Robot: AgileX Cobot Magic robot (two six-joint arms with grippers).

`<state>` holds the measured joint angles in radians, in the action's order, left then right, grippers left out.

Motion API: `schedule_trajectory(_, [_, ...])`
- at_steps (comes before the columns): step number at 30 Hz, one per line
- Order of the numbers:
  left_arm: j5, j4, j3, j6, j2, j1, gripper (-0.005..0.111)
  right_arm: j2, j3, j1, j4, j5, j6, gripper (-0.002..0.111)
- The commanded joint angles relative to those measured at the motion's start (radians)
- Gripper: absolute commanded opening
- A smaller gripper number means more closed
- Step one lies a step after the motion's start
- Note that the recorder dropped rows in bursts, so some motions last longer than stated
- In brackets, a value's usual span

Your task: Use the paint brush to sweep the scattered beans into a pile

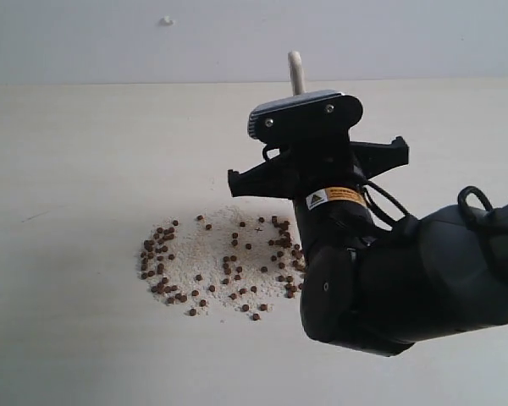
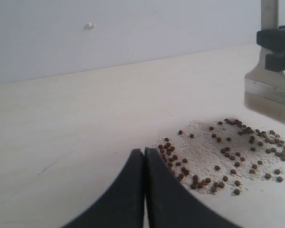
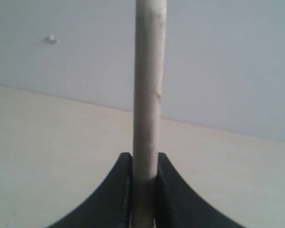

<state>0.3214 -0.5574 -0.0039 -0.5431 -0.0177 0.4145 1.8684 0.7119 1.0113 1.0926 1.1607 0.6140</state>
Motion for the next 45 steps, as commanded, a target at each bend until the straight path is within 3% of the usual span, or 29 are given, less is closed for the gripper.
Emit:
schedule_trajectory(1, [-0.002, -0.001, 0.004, -0.003, 0.003, 0.004, 0.000, -0.042, 0.003, 0.001, 0.114, 0.060, 0.148, 0.000])
schedule_trajectory(12, [-0.002, -0.001, 0.004, -0.003, 0.003, 0.004, 0.000, 0.067, 0.003, 0.029, 0.209, -0.017, 0.179, 0.000])
schedule_trajectory(19, [-0.002, -0.001, 0.004, -0.003, 0.003, 0.004, 0.000, 0.083, 0.005, 0.119, 0.209, -0.013, 0.092, 0.000])
schedule_trajectory(31, [-0.002, -0.001, 0.004, -0.003, 0.003, 0.004, 0.000, 0.083, 0.015, 0.123, 0.119, -0.047, -0.163, 0.000])
schedule_trajectory(41, [-0.002, 0.001, 0.004, -0.003, 0.003, 0.004, 0.000, 0.140, 0.176, 0.123, 0.135, -0.084, -0.103, 0.000])
schedule_trajectory(45, [-0.002, 0.001, 0.004, -0.003, 0.003, 0.004, 0.000, 0.124, 0.194, 0.135, 0.218, 0.004, -0.010, 0.000])
